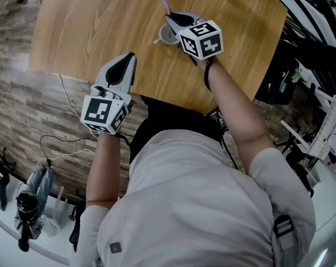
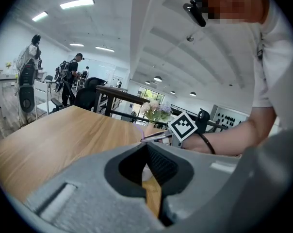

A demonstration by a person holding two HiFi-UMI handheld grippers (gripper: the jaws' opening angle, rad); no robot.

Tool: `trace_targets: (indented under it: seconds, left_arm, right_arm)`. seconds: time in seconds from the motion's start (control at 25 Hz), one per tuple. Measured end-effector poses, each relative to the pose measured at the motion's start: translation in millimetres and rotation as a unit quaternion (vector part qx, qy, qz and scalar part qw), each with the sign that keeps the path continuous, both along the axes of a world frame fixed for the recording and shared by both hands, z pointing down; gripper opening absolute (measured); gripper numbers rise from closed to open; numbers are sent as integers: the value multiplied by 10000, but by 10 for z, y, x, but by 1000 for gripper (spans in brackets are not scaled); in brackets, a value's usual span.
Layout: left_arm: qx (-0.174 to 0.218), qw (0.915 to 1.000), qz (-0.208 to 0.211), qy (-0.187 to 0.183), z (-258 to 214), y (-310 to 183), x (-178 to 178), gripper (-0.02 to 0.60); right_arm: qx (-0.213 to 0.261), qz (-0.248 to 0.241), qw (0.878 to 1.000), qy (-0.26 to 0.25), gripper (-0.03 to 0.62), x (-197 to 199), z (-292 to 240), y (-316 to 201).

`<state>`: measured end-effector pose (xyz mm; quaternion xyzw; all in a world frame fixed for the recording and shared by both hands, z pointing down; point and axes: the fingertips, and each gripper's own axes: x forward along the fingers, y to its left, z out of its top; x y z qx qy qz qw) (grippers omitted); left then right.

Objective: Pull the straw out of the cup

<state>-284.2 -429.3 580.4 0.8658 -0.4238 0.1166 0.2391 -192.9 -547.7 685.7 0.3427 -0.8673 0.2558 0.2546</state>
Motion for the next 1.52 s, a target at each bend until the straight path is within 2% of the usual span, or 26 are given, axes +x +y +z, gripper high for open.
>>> trace_targets:
  seconds: [0.36, 0.6, 0.92, 1.2, 1.36, 1.52]
  left_arm:
    - [295, 9996, 47, 20, -298, 274, -15, 4]
    - [510, 9985, -24, 185, -653, 573, -18, 4]
    - [1039, 9944, -62, 188, -1228, 988, -333, 3]
    - [1388, 9900, 134, 219, -1606, 1422, -447, 3]
    - [1453, 9886, 255, 284, -1623, 1621, -424, 3]
    - [1470, 9877, 392, 361, -1589, 1829, -254, 4]
  right_arm:
    - [670, 192, 9974, -192, 40, 82, -692, 113]
    - [1143, 317, 9924, -331, 40, 226, -1265, 333]
    - [1522, 532, 9853, -565, 38, 173, -1905, 847]
    - [1766, 645, 9805, -574, 38, 173, -2290, 1352]
    - [1830, 729, 9790, -528, 38, 232, -2398, 1682]
    - [1830, 675, 9796, -488, 38, 342, -2400, 2078]
